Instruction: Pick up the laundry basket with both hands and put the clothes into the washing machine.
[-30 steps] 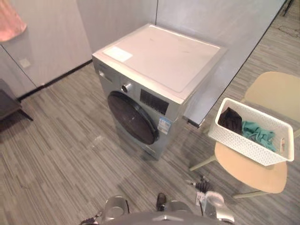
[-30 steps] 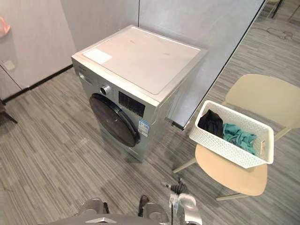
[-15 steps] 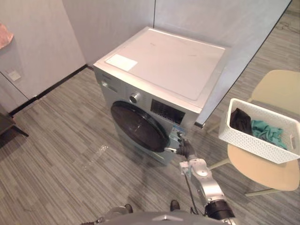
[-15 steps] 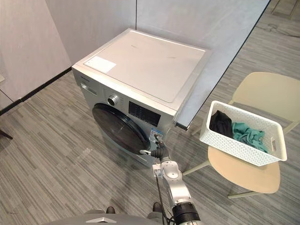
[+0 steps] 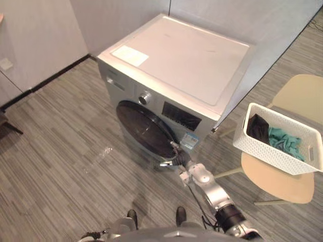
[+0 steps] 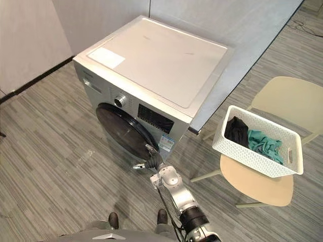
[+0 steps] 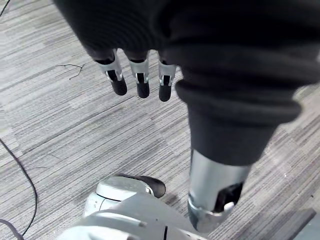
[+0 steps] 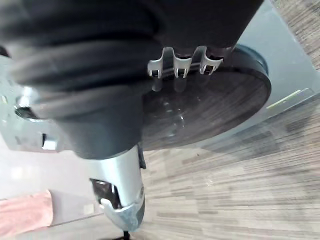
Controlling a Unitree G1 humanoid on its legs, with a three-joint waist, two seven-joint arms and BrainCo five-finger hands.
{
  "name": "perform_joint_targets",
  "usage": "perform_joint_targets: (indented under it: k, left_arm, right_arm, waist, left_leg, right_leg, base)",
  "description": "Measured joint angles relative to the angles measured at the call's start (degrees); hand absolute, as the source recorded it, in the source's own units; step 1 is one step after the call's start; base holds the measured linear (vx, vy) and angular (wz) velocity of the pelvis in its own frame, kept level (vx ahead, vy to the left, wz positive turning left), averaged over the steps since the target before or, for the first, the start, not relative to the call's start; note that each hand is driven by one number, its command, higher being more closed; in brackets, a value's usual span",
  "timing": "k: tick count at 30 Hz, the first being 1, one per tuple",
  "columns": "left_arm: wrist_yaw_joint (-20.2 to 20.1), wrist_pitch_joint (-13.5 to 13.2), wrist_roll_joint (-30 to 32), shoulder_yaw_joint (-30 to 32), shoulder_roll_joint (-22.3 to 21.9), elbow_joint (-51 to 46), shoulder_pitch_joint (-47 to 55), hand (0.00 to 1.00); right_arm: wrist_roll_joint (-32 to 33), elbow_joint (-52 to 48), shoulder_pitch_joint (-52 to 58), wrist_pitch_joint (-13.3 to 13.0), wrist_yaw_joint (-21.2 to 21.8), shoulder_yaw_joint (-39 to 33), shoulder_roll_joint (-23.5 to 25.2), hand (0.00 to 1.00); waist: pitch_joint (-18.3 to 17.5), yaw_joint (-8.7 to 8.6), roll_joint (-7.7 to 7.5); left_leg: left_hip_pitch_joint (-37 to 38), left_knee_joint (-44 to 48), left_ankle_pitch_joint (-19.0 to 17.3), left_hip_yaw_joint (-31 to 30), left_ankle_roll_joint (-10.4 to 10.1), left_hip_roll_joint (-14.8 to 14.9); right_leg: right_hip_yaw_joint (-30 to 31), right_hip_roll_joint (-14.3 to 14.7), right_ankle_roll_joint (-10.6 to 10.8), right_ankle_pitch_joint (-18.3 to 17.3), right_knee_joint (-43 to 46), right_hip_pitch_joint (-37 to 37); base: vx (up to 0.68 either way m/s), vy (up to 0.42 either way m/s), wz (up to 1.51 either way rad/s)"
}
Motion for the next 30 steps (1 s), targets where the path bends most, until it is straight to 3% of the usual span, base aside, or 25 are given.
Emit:
perform_joint_targets:
  k: [4,12,17,20,27,28,30]
  left_arm:
    - [0.8,0.0,-0.1,-0.1,0.3,-1.1,-0.3,0.0]
    - [2.5,0.0,-1.3,-0.5,0.0,-2.3,-1.8,0.0]
    - [3.6,-0.2,-4.0,-1.5,-0.1,-3.8,-3.8,0.0]
    - [3.8,-0.5,-5.8,-1.9,-0.2,-4.4,-5.5,0.0]
    - [4.0,-1.4,-8.0,-3.2,-0.4,-4.4,-6.9,0.0]
    - [4.2,-1.4,-8.4,-3.6,-0.4,-4.4,-7.4,0.0]
    - [5.1,-1.7,-9.1,-3.6,-0.5,-4.3,-7.6,0.0]
  right_arm:
    - [0.0,1.8,-6.5,0.2,-2.1,-0.6,-0.1,0.0]
    - [0.4,8.0,-15.4,1.3,-6.7,-6.0,-0.4,0.0]
    - [0.7,12.1,-22.0,2.3,-9.2,-9.0,-1.4,0.0]
    - [1.1,15.7,-25.9,2.6,-10.8,-9.1,-1.2,0.0]
    - [1.6,20.3,-30.2,1.9,-12.7,-9.3,-0.8,0.0]
    - [1.7,20.4,-30.2,1.9,-13.0,-9.0,-0.4,0.0]
    - [1.7,20.2,-29.8,1.9,-13.0,-6.2,1.5,0.0]
  waist:
    - [1.6,0.98,-1.09]
    - [4.2,2.12,-1.11]
    - [8.2,2.48,-0.99]
    - [11.3,2.3,-0.43]
    - [13.6,2.17,1.65]
    - [14.1,2.2,2.02]
    - [14.3,2.4,1.96]
  left_leg:
    - [-2.3,0.1,1.0,-0.1,0.2,-0.3]
    - [-4.5,0.5,1.3,-0.1,0.2,-0.4]
    - [-6.9,2.2,1.3,-0.3,0.3,-0.3]
    - [-9.2,5.0,0.6,-1.0,0.7,-0.1]
    - [-15.0,12.4,-2.4,-2.6,0.7,1.2]
    - [-15.7,12.8,-2.5,-3.0,0.5,1.4]
    - [-16.8,13.2,-2.3,-3.2,0.3,1.9]
  right_leg:
    - [0.0,-0.2,-0.1,1.2,-0.6,-1.9]
    - [0.0,-0.3,-0.1,2.0,-0.8,-3.8]
    - [-0.1,-0.2,-0.2,3.0,-0.7,-5.4]
    - [-0.2,-0.1,-0.5,3.8,-0.6,-5.9]
    - [-1.3,0.6,-1.2,3.8,0.7,-8.0]
    - [-1.8,0.8,-2.1,3.1,0.9,-8.2]
    - [-1.9,1.2,-2.3,3.0,1.2,-9.2]
  base:
    - [-0.08,-0.015,0.03]
    - [-0.03,-0.004,0.0]
    - [-0.04,0.003,0.02]
    - [-0.07,0.012,0.09]
    - [-0.1,0.015,0.07]
    - [-0.07,-0.012,0.2]
    - [-0.07,-0.03,0.06]
